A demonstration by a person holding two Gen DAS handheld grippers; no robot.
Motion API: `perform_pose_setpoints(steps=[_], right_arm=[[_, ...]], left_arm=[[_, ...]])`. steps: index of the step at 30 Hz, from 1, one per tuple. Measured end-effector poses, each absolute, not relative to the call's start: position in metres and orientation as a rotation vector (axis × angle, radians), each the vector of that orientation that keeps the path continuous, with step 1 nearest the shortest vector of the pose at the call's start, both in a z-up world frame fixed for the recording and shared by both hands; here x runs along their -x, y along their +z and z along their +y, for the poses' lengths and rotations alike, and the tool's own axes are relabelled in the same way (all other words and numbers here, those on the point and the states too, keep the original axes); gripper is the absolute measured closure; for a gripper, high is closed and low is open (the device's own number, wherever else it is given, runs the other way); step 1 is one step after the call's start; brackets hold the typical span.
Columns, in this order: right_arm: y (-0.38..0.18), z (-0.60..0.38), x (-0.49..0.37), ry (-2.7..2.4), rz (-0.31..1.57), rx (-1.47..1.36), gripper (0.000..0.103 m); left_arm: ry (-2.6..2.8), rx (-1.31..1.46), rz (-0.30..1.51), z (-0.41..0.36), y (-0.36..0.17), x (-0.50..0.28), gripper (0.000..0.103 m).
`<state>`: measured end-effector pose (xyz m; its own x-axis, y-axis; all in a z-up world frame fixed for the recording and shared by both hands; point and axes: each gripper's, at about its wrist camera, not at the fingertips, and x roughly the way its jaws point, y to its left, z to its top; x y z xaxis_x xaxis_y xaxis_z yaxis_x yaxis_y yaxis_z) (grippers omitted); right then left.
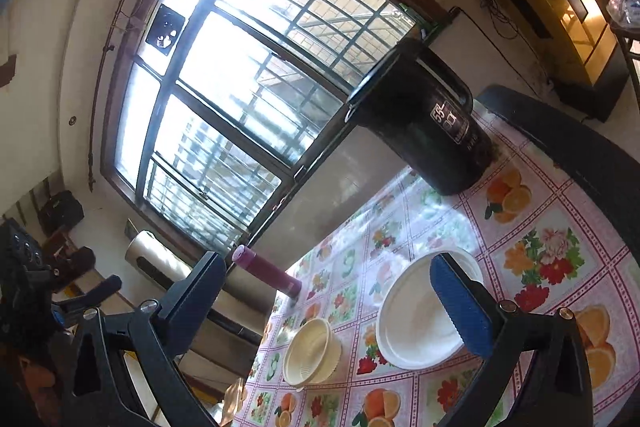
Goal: Organize plates and bowls
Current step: 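Move the left tool to the rim of the second white bowl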
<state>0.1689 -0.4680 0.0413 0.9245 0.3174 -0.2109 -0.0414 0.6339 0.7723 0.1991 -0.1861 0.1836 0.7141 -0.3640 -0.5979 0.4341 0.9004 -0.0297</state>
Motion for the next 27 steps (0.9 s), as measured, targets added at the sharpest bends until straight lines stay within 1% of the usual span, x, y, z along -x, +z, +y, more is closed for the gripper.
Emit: perform_pose_setpoints(steps=[2,5,9,17,21,25,27], right_arm=[[0.025,-0.474,-0.182,0.158,0.430,-0.870,0.000],[0.004,-0.488,-0.188,0.149,0.458,-0.912,0.000],[-0.015,-0.491,-0.197,0.141,0.502,-0.963,0.000],[-0.041,-0.484,-0.218,0.193,0.585,-1.044,0.000],[-0.046,-0.485,-0.219,0.221,0.583,-1.086,0.000],[-0.047,-0.482,-0.220,0.213,0.586,-1.085,0.000],[-0.052,-0.483,-0.222,0.212,0.595,-1.104,0.000]], left_arm=[[-0.453,-0.122,0.738,-0.198,0.141,-0.221,0.000],[-0.450,-0.106,0.877,-0.211,0.085,-0.241,0.000],[-0.439,-0.068,1.001,-0.216,0.040,-0.262,0.000],[-0.428,-0.014,1.155,-0.224,-0.010,-0.289,0.000],[-0.420,-0.060,1.174,-0.235,-0.020,-0.293,0.000],[-0.386,-0.166,1.143,-0.248,-0.024,-0.294,0.000],[-0.384,-0.156,1.158,-0.248,-0.028,-0.298,0.000]])
